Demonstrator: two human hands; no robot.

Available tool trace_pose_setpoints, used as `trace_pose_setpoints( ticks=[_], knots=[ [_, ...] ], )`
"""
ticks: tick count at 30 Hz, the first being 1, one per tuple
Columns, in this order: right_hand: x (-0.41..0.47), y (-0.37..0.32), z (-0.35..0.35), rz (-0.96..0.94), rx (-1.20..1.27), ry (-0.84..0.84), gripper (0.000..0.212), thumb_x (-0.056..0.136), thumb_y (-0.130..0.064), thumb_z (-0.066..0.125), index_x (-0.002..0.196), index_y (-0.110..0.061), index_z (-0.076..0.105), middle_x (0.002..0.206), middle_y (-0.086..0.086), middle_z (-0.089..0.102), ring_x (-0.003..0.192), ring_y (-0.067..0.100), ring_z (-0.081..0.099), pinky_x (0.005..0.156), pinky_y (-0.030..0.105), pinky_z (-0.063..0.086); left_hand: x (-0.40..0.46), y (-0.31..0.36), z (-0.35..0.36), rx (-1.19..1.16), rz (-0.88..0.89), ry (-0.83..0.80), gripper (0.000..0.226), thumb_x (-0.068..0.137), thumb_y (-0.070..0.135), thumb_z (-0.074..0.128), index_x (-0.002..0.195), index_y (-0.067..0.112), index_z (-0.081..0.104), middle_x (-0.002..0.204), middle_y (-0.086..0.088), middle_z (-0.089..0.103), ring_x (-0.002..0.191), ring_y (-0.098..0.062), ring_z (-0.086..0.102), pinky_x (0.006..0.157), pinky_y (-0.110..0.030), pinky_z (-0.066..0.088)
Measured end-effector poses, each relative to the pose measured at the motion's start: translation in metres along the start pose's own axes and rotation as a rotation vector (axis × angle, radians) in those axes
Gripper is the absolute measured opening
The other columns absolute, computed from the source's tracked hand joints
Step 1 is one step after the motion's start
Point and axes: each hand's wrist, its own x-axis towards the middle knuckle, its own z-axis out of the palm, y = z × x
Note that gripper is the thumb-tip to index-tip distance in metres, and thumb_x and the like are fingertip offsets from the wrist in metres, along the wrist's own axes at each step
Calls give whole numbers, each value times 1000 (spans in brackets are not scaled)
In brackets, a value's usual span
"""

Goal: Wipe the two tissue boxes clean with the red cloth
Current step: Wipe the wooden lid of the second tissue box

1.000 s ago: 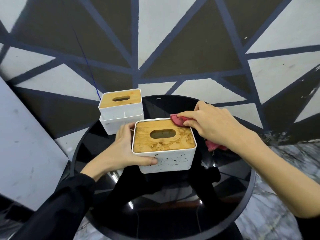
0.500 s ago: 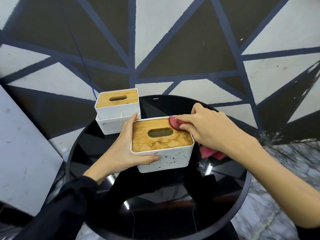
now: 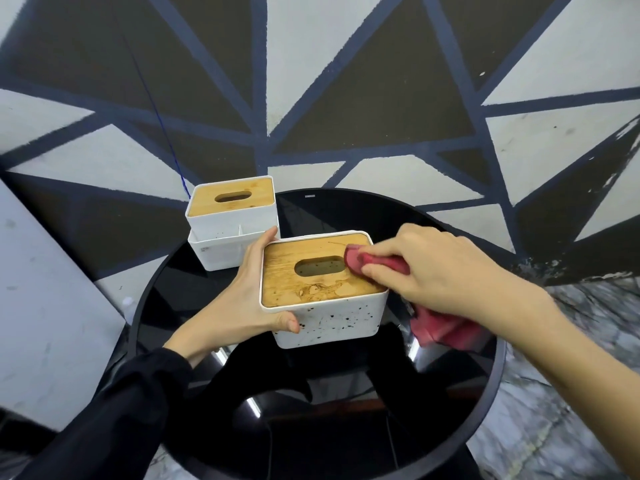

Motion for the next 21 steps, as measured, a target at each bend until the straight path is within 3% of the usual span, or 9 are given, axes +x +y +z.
trace_pose_setpoints(
  ticks=[5,9,12,16,21],
  knots=[
    [47,11,7,11,33,48,34,100,-60,49,129,-53,65,112,-5,65,107,27,63,80,40,48,0,3,5,23,1,51,148,48,87,86,162,46,0,164,9,22,155,-11,29,126,-52,35],
    [44,13,4,-8,138,5,35,100,-59,50,132,-56,63,111,-14,68,108,20,61,90,44,52,0,6,6,46,-11,57,145,49,87,85,161,47,2,161,11,23,152,-7,30,125,-49,37],
    [24,10,0,-40,93,-19,34,101,-59,48,130,-55,64,92,-17,58,98,19,60,83,40,49,-1,5,4,60,0,51,144,53,85,86,162,45,1,161,13,22,153,-7,29,124,-50,38],
    [-14,8,2,-31,158,-50,35,99,-61,49,132,-61,59,89,-25,45,98,14,57,85,36,48,-1,3,3,69,11,49,139,53,85,86,161,45,6,161,12,24,152,-8,31,124,-50,39],
    [-10,6,2,-15,144,-37,31,98,-64,50,126,-61,64,86,-25,47,98,15,57,81,37,44,1,3,1,90,1,34,135,52,85,86,157,45,12,160,11,28,149,-7,35,121,-49,42]
  ],
)
